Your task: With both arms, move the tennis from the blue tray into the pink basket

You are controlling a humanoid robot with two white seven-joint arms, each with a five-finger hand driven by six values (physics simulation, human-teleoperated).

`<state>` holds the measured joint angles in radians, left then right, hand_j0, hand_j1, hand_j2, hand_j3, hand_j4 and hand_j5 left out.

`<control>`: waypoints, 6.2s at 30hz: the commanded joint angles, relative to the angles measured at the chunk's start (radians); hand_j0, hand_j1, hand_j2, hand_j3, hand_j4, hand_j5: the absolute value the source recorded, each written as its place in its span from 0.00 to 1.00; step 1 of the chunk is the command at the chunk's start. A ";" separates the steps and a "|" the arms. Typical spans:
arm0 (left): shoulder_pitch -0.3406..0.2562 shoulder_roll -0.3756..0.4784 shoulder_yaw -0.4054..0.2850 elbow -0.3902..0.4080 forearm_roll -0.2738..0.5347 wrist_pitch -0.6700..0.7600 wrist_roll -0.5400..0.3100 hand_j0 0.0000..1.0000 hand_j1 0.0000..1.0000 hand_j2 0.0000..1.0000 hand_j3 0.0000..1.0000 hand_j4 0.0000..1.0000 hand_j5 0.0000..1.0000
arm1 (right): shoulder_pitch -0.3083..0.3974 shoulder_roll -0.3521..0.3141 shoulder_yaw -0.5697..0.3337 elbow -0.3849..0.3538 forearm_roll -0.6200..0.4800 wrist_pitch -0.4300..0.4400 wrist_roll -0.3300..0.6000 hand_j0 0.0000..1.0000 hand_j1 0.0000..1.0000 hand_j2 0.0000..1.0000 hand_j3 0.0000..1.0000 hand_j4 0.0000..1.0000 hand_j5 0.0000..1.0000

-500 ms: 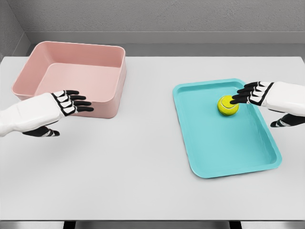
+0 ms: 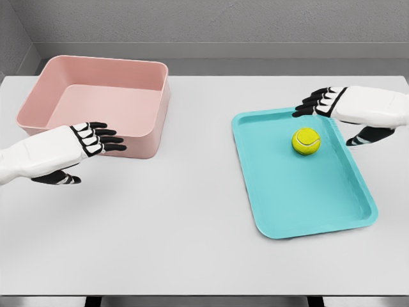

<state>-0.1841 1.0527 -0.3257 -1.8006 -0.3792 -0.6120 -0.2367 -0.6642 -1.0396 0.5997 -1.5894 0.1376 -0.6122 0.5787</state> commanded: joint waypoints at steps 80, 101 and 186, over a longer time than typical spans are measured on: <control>-0.003 0.000 -0.009 0.000 0.009 0.001 0.001 1.00 1.00 1.00 1.00 1.00 1.00 | -0.110 0.308 0.190 0.493 0.163 0.001 0.032 0.60 0.60 0.60 0.60 0.60 0.60; -0.008 0.004 -0.009 0.000 0.009 0.001 0.001 1.00 1.00 1.00 1.00 1.00 1.00 | -0.114 0.299 0.175 0.408 0.155 0.001 0.032 0.48 0.48 0.48 0.48 0.48 0.48; -0.003 -0.002 -0.010 0.000 0.006 0.001 0.001 1.00 1.00 1.00 1.00 1.00 1.00 | 0.012 0.699 0.267 0.065 0.447 0.001 0.032 0.44 0.44 0.44 0.44 0.44 0.44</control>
<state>-0.1856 1.0499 -0.3361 -1.8009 -0.3793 -0.6120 -0.2368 -0.6519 -0.3502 0.8628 -1.5360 0.5862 -0.6139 0.6117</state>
